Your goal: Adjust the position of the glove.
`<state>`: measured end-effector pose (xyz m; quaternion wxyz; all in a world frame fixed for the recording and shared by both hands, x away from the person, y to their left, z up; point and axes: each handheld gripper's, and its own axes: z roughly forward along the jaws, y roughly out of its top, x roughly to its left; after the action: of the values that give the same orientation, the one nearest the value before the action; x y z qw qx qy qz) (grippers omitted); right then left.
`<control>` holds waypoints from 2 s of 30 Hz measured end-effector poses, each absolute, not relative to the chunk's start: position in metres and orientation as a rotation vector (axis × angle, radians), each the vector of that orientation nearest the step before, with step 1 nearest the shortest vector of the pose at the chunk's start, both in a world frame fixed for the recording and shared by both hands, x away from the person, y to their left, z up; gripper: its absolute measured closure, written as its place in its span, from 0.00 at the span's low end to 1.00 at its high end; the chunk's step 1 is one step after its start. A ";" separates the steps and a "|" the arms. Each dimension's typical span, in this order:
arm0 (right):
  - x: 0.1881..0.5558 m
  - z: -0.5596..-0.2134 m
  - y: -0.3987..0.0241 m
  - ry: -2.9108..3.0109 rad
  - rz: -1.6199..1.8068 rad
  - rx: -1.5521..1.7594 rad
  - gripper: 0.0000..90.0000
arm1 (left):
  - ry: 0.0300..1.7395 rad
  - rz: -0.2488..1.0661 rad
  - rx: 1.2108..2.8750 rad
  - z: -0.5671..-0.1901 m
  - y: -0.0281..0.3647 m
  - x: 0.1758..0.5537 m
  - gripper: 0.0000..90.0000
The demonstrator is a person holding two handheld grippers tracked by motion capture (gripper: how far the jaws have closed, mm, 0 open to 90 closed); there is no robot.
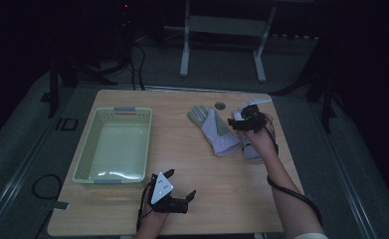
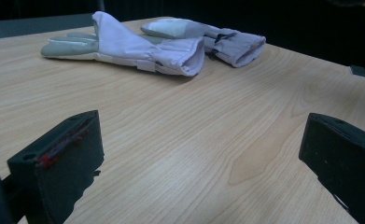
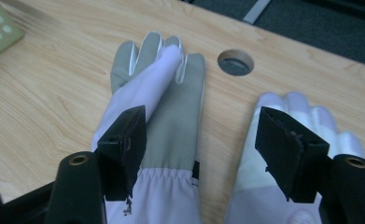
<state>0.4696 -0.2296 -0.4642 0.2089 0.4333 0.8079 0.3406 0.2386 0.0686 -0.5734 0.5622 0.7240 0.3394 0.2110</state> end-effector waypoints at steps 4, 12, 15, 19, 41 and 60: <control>0.476 -0.478 -0.225 2.271 0.980 1.233 0.41 | 0.800 0.495 1.704 -0.573 0.069 0.239 0.00; 0.491 -0.504 -0.202 2.350 0.912 1.199 0.46 | 0.799 0.498 1.702 -0.573 0.069 0.238 0.00; 0.498 -0.514 -0.193 2.375 0.836 1.150 0.47 | 0.796 0.503 1.709 -0.573 0.069 0.237 0.00; 0.507 -0.531 -0.186 2.421 0.781 1.188 0.53 | 0.797 0.503 1.713 -0.573 0.068 0.238 0.00; 0.483 -0.506 -0.176 2.284 0.993 1.364 0.96 | 0.793 0.521 1.714 -0.573 0.069 0.235 0.00; 0.392 -0.470 -0.161 2.010 1.199 1.453 0.96 | 0.788 0.528 1.719 -0.573 0.068 0.235 0.00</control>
<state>0.3920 -0.1606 -0.4701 0.1923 0.5176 0.7160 0.4272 0.2354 0.0678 -0.5732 0.5555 0.7280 0.3339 0.2237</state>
